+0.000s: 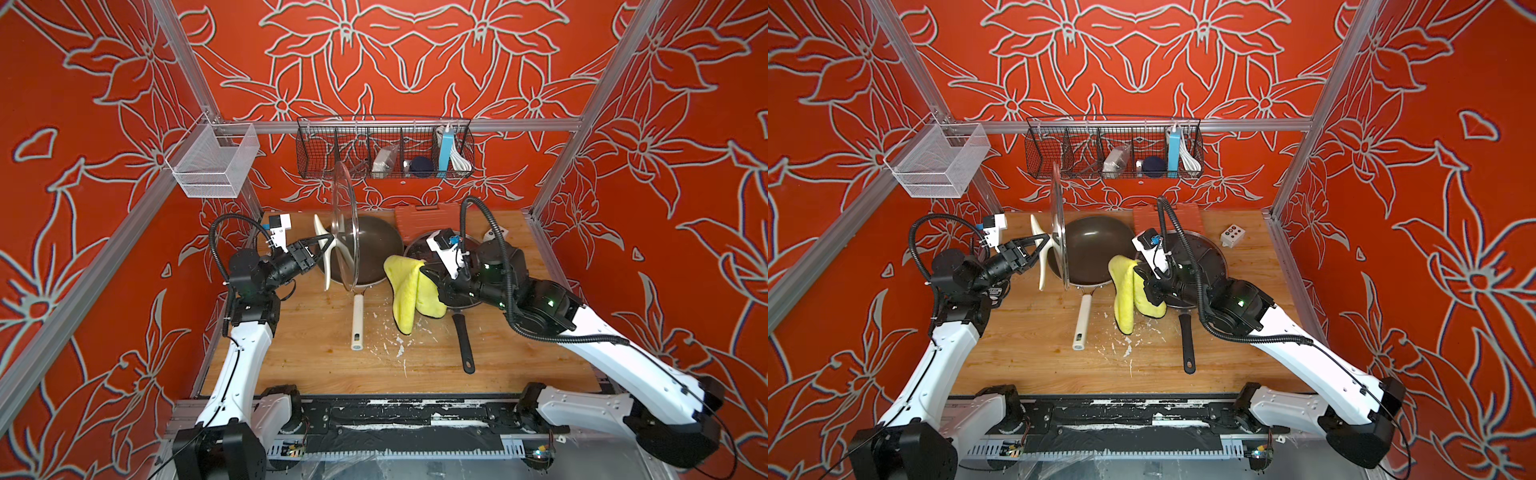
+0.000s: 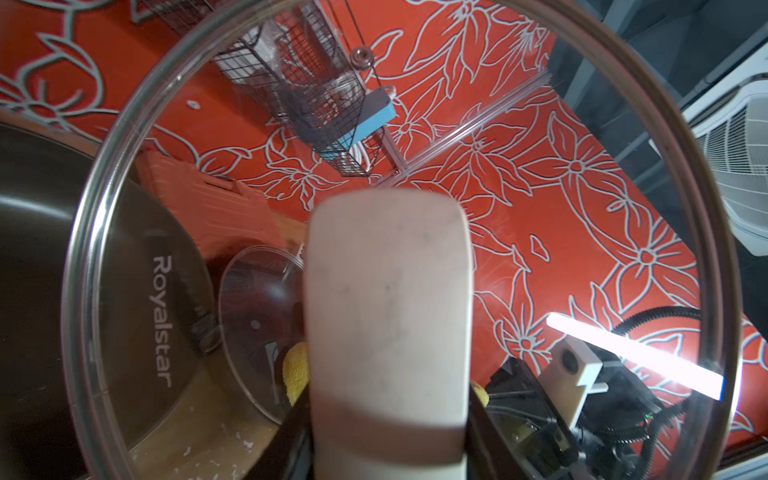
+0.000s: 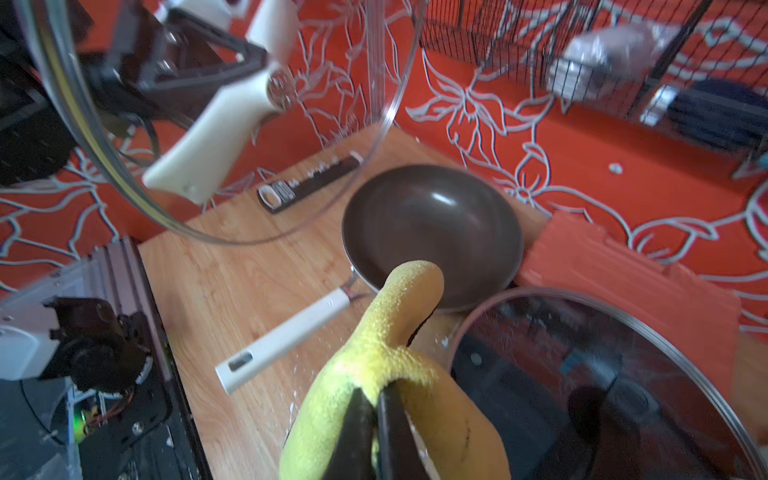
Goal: Wipe the pot lid with a cloth
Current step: Wipe the pot lid.
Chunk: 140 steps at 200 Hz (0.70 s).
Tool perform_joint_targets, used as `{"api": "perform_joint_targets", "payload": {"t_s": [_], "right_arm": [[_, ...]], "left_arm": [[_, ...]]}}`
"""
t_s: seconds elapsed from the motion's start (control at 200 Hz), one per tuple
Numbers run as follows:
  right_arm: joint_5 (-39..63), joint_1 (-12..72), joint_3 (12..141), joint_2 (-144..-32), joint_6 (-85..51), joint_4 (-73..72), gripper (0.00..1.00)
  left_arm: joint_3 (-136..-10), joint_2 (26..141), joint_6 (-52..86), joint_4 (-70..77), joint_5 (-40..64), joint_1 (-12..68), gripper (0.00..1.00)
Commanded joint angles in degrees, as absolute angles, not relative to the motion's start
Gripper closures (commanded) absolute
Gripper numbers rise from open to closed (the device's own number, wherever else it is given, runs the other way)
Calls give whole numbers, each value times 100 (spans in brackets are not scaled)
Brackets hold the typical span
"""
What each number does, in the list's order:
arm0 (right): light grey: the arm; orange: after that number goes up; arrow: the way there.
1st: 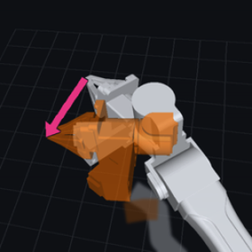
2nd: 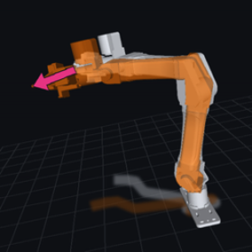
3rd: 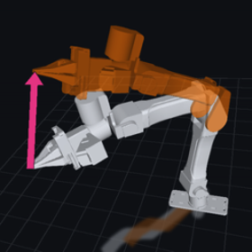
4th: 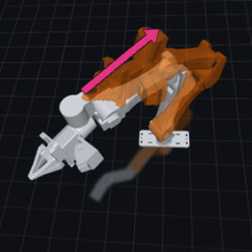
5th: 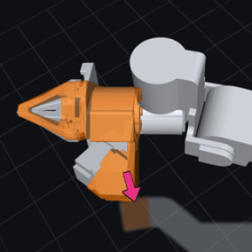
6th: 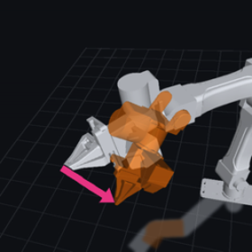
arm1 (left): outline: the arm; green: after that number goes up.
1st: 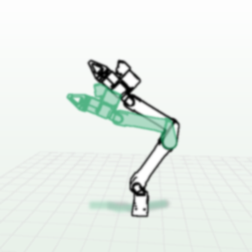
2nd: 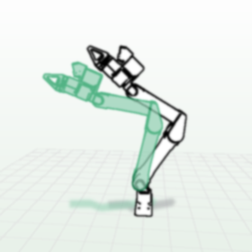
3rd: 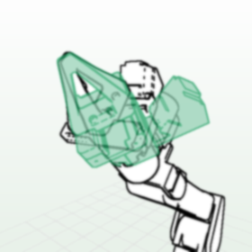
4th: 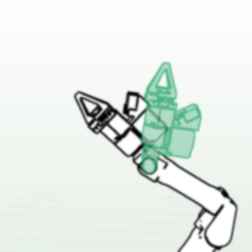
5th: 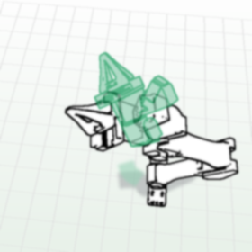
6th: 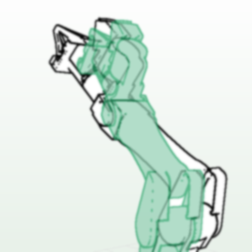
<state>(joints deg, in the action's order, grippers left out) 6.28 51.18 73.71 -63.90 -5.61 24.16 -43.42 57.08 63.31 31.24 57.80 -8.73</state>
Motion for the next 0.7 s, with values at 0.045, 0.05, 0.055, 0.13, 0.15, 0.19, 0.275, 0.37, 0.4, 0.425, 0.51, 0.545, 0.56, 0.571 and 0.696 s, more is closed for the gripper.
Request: {"api": "perform_joint_targets", "payload": {"t_s": [0.045,0.05,0.055,0.13,0.15,0.19,0.275,0.37,0.4,0.425,0.51,0.545,0.56,0.571,0.696], "right_arm": [[1215,5046,7740,-6617,-292,1390,100],[1227,5046,7755,-6626,-291,1380,100],[1238,5045,7767,-6635,-286,1367,100],[1526,4951,7916,-6727,-326,1045,100],[1627,4909,7963,-6757,-364,971,100],[1844,4814,8074,-6803,-446,858,100],[2299,4543,8353,-6944,-679,759,100],[2772,4311,8517,-7069,-955,608,100],[2854,4275,8540,-7103,-998,576,100],[2913,4256,8533,-7109,-1034,549,100],[3190,4188,8425,-7119,-1230,334,100],[3331,4169,8329,-7106,-1341,165,100],[3394,4166,8288,-7102,-1395,84,100],[3426,4157,8266,-7100,-1425,32,100],[3804,4140,8098,-7142,-1765,-427,100]], "left_arm": [[-4766,5625,6945,5176,6080,-317,100],[-4773,5629,6944,5185,6085,-294,100],[-4782,5715,6939,5194,6088,-279,100],[-4892,5911,6857,5224,6134,0,100],[-4928,5935,6812,5231,6151,53,100],[-4979,5978,6731,5234,6190,151,100],[-5111,6033,6473,5227,6321,268,100],[-5235,6107,6279,5292,6415,344,100],[-5264,6130,6222,5316,6422,375,100],[-5281,6148,6151,5351,6447,395,100],[-5372,6219,5890,5309,6477,450,100],[-5383,6259,5819,5376,6494,472,100],[-5388,6272,5796,5410,6495,474,100],[-5388,6292,5776,5426,6493,475,100],[-5345,6471,5687,5879,6469,550,100]]}}
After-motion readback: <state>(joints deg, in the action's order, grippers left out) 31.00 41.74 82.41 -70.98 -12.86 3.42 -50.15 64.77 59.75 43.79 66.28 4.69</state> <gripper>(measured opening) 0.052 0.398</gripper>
